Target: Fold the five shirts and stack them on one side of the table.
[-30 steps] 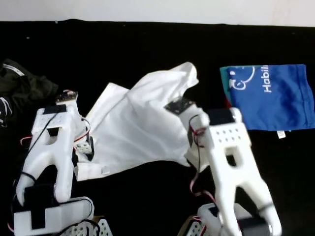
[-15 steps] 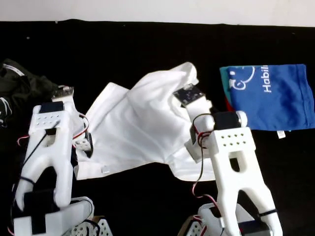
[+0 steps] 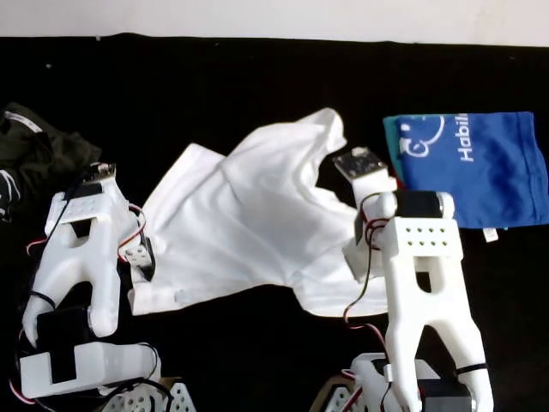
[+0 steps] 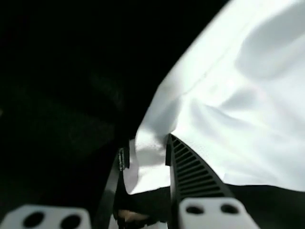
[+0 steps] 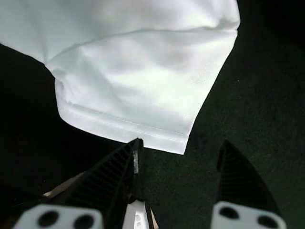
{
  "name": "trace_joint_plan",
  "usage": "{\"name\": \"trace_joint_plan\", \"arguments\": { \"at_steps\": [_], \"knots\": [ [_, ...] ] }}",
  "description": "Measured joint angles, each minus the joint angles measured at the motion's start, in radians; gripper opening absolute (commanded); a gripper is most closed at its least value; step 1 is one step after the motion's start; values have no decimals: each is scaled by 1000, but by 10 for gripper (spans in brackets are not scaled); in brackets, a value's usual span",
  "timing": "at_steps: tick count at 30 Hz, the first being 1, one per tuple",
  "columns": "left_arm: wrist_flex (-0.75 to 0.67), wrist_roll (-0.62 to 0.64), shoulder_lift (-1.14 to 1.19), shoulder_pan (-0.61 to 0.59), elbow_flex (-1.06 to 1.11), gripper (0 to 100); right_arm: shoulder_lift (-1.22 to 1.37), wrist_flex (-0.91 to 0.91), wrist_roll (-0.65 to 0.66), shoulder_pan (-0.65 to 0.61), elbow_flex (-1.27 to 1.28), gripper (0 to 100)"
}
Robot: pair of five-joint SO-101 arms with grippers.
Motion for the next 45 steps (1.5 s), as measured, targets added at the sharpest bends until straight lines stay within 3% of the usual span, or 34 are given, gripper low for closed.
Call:
{"name": "trace_joint_plan", "arguments": {
  "at_steps": [7, 14, 19, 23, 29, 33, 39, 45],
  "knots": [
    [-14, -26, 0, -3, -18, 9, 0, 0, 0, 0, 0, 250],
    [94, -31, 0, -166, -292, 9, 0, -34, 0, 0, 0, 250],
    [147, -129, 3, -250, -434, 13, 0, -37, 0, 0, 0, 252],
    [158, -229, 3, -253, -404, 29, 0, -37, 0, 0, 0, 252],
    [167, -288, 3, -267, -321, 187, 0, -37, 0, -23, 0, 253],
    [215, -292, 3, -282, -321, 169, 0, -37, -8, -124, 0, 253],
    [408, -292, 6, -293, -344, 166, 0, -54, -57, -262, 2, 253],
    [222, -292, 6, -292, -216, 168, 84, -178, -64, -311, 15, 253]
  ]
}}
